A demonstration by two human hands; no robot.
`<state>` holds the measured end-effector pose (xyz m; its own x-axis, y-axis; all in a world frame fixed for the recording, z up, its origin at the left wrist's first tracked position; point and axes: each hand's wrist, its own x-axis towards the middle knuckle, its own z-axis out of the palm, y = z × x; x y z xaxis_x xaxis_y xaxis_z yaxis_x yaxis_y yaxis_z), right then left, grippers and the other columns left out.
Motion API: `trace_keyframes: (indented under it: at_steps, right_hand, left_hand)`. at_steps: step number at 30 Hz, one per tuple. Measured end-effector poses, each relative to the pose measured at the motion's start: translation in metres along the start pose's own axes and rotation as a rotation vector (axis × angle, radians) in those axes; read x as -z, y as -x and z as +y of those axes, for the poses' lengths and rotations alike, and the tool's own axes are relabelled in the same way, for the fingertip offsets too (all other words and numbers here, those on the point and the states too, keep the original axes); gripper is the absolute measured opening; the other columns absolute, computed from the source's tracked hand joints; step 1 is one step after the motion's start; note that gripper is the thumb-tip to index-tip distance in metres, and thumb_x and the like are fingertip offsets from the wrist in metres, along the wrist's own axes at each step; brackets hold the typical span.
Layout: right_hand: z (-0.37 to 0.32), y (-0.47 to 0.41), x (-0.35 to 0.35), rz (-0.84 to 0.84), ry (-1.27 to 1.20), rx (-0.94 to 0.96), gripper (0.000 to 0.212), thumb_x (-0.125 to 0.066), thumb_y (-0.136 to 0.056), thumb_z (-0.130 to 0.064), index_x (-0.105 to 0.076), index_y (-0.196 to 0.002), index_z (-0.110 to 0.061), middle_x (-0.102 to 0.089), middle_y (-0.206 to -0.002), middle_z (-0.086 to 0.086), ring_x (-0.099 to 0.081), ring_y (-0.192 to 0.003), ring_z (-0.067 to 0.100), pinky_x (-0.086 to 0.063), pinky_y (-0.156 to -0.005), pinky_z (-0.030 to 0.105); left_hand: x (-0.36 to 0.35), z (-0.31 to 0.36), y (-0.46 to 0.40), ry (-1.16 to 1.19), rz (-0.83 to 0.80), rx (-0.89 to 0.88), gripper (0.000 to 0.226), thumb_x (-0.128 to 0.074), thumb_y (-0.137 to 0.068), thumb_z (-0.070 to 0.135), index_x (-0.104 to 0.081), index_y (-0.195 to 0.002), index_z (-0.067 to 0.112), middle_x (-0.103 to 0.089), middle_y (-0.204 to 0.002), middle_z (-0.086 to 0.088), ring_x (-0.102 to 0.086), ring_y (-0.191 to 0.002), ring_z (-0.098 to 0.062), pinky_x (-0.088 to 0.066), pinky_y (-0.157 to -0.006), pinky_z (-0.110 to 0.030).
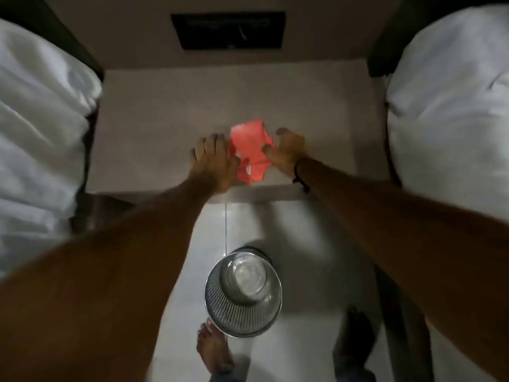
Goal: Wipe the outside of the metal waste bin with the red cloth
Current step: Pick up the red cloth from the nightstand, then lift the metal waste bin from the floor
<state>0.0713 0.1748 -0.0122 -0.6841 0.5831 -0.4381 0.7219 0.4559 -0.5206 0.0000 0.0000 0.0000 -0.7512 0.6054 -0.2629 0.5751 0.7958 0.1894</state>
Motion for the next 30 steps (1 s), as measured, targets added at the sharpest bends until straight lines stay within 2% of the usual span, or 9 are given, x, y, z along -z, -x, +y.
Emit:
trace_keyframes:
  at_steps: [5, 10, 13, 15, 18, 21, 25, 27, 30]
  right_hand:
    - [-0.014, -0.036, -0.015, 0.058, -0.027, -0.026, 0.053, -0.07, -0.081, -0.044, -0.068, -0.122, -0.011, -0.07, -0.13, 0.014, -0.066, -0.119, 0.033, -0.054, -0.096, 0.036]
    - [0.002, -0.033, -0.017, 0.011, -0.086, -0.101, 0.045, -0.076, -0.078, -0.031, -0.073, -0.116, -0.007, -0.074, -0.123, 0.013, -0.07, -0.115, 0.028, -0.057, -0.098, 0.036]
    - [0.016, 0.001, -0.014, -0.062, -0.34, -0.151, 0.01, -0.077, -0.079, -0.019, -0.075, -0.083, -0.01, -0.076, -0.097, 0.01, -0.071, -0.088, 0.025, -0.059, -0.081, 0.035]
    - [0.03, 0.037, -0.01, -0.133, -0.635, -0.228, 0.016, -0.079, -0.082, -0.017, -0.067, -0.072, -0.019, -0.072, -0.084, 0.006, -0.068, -0.075, 0.02, -0.056, -0.07, 0.032]
    - [0.061, 0.092, -0.002, -0.311, -0.99, -0.317, 0.032, -0.081, -0.081, -0.036, -0.072, -0.107, -0.02, -0.08, -0.098, -0.003, -0.076, -0.095, 0.017, -0.061, -0.085, 0.034]
    - [0.104, 0.139, -0.006, -0.52, -1.318, -0.437, 0.033, -0.074, -0.089, -0.039, -0.067, -0.116, -0.023, -0.083, -0.103, -0.005, -0.079, -0.098, 0.014, -0.064, -0.076, 0.029]
    - [0.162, 0.18, -0.024, -0.516, -1.448, -0.535, 0.033, -0.064, -0.098, -0.025, -0.061, -0.13, -0.019, -0.081, -0.112, 0.0, -0.078, -0.102, 0.018, -0.064, -0.075, 0.03]
    - [0.19, 0.193, -0.033, -0.426, -1.4, -0.58, 0.035, -0.069, -0.094, -0.018, -0.063, -0.129, -0.02, -0.08, -0.111, -0.001, -0.078, -0.099, 0.018, -0.065, -0.074, 0.032]
    - [0.23, 0.212, -0.047, -0.343, -1.286, -0.634, 0.037, -0.069, -0.093, -0.01, -0.064, -0.128, -0.019, -0.077, -0.109, 0.001, -0.075, -0.094, 0.018, -0.064, -0.069, 0.03]
  left_hand:
    - [-0.014, 0.01, -0.05, 0.111, 0.072, 0.067, 0.047, -0.044, -0.101, 0.033, -0.055, -0.13, -0.002, -0.059, -0.135, -0.028, -0.054, -0.127, -0.045, -0.039, -0.108, -0.049]
    - [-0.001, 0.022, -0.04, 0.666, 0.118, 0.331, 0.048, -0.067, -0.071, 0.024, -0.063, -0.114, 0.005, -0.07, -0.106, -0.018, -0.067, -0.099, -0.031, -0.054, -0.09, -0.043]
    - [0.004, 0.037, -0.011, 0.999, 0.092, 0.427, 0.026, -0.068, -0.079, 0.009, -0.066, -0.104, 0.015, -0.065, -0.087, -0.001, -0.064, -0.086, -0.021, -0.059, -0.083, -0.036]
    - [0.006, 0.044, 0.012, 1.128, 0.048, 0.441, 0.022, -0.066, -0.083, 0.002, -0.071, -0.1, 0.015, -0.068, -0.091, -0.003, -0.066, -0.083, -0.019, -0.061, -0.079, -0.034]
    - [0.006, 0.058, 0.054, 1.298, -0.058, 0.467, 0.023, -0.065, -0.084, 0.0, -0.073, -0.088, 0.021, -0.074, -0.09, -0.002, -0.071, -0.082, -0.017, -0.062, -0.074, -0.035]
    - [-0.007, 0.076, 0.097, 1.469, -0.209, 0.525, 0.02, -0.066, -0.085, 0.002, -0.076, -0.093, 0.017, -0.08, -0.095, -0.003, -0.075, -0.086, -0.017, -0.063, -0.077, -0.037]
    - [-0.056, 0.1, 0.14, 1.359, -0.295, 0.59, 0.028, -0.07, -0.089, 0.005, -0.074, -0.117, 0.007, -0.074, -0.111, -0.023, -0.074, -0.104, -0.036, -0.062, -0.092, -0.05]
    - [-0.088, 0.105, 0.162, 1.147, -0.278, 0.6, 0.026, -0.068, -0.091, 0.006, -0.073, -0.117, 0.005, -0.076, -0.104, -0.016, -0.073, -0.102, -0.035, -0.061, -0.095, -0.051]
    - [-0.139, 0.106, 0.198, 0.75, -0.285, 0.578, 0.03, -0.065, -0.094, 0.011, -0.068, -0.121, -0.003, -0.074, -0.12, -0.025, -0.068, -0.115, -0.041, -0.052, -0.106, -0.048]
